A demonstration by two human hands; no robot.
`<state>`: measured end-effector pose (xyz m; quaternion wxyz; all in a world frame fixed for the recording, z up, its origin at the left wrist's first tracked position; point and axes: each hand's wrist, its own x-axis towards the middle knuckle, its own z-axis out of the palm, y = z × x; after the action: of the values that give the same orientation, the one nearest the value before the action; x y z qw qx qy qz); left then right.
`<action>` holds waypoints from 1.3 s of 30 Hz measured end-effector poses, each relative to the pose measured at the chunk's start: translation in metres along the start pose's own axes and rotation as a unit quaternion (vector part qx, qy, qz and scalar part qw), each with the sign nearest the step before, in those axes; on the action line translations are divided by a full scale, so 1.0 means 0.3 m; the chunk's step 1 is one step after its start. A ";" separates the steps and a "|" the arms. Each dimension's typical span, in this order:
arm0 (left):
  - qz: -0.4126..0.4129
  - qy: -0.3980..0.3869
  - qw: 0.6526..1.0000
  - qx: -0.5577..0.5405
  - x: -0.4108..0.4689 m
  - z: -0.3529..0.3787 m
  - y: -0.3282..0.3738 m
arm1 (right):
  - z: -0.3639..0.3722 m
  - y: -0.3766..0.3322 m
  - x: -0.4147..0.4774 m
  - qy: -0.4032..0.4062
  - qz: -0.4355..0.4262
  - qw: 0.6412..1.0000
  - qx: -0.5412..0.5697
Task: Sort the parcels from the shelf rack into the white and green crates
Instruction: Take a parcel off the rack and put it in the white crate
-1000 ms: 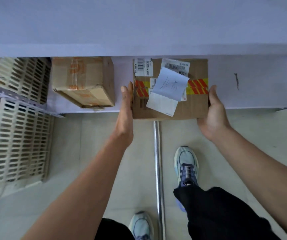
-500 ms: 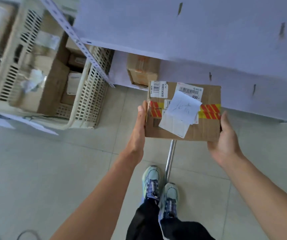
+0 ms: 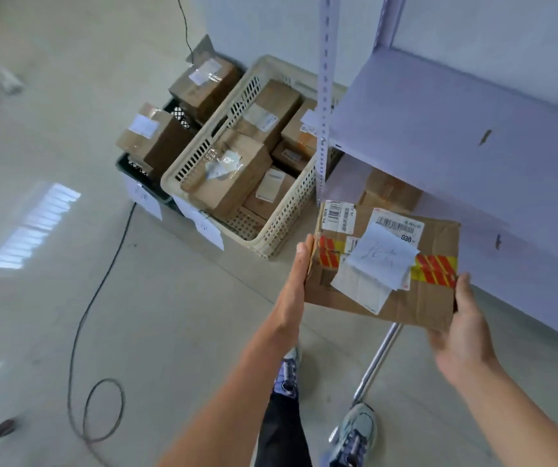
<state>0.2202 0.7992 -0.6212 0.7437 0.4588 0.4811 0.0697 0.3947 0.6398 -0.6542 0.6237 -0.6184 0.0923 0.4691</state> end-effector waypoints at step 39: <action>-0.200 0.122 0.954 -0.187 1.015 -1.018 0.227 | 1.236 0.051 1.163 -0.043 0.040 0.963 -0.265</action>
<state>0.1656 1.1919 -0.8041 0.7507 0.1935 0.6285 0.0638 0.4010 1.1190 -0.8265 0.4219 -0.7363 -0.0378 0.5276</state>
